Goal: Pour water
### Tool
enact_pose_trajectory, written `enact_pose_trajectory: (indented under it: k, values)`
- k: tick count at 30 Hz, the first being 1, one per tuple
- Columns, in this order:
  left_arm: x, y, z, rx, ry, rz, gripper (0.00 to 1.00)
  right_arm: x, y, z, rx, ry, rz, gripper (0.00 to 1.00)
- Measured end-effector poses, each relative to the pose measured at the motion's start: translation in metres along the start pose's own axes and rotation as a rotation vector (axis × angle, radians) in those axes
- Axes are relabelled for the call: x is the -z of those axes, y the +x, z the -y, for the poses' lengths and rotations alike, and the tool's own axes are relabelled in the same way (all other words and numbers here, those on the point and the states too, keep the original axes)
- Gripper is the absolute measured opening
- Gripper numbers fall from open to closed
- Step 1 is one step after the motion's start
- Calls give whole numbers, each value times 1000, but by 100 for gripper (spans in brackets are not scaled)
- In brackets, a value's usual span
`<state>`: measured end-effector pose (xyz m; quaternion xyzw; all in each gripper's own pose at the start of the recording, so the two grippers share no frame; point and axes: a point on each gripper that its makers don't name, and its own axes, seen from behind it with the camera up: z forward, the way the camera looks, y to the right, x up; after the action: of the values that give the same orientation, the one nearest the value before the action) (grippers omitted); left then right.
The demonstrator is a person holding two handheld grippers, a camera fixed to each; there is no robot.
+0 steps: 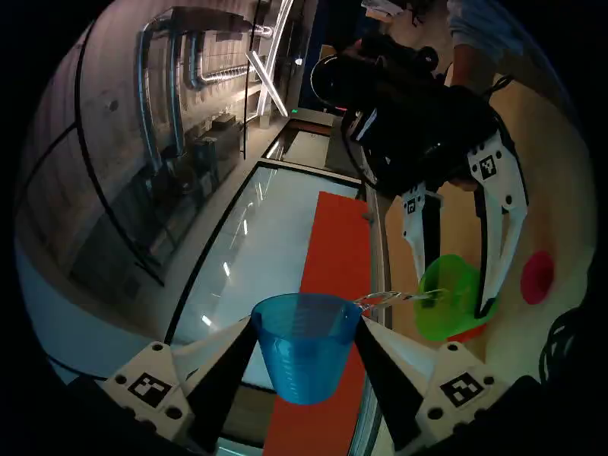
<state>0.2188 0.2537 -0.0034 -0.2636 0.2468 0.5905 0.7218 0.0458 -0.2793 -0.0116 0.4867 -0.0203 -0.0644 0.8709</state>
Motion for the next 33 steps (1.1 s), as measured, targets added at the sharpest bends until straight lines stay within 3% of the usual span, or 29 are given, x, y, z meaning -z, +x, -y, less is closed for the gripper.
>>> enact_pose_trajectory:
  k: [33]
  values:
    - [-4,9,14,-204,45,-13,87,-1,5,-4,1,-13,-13,89]
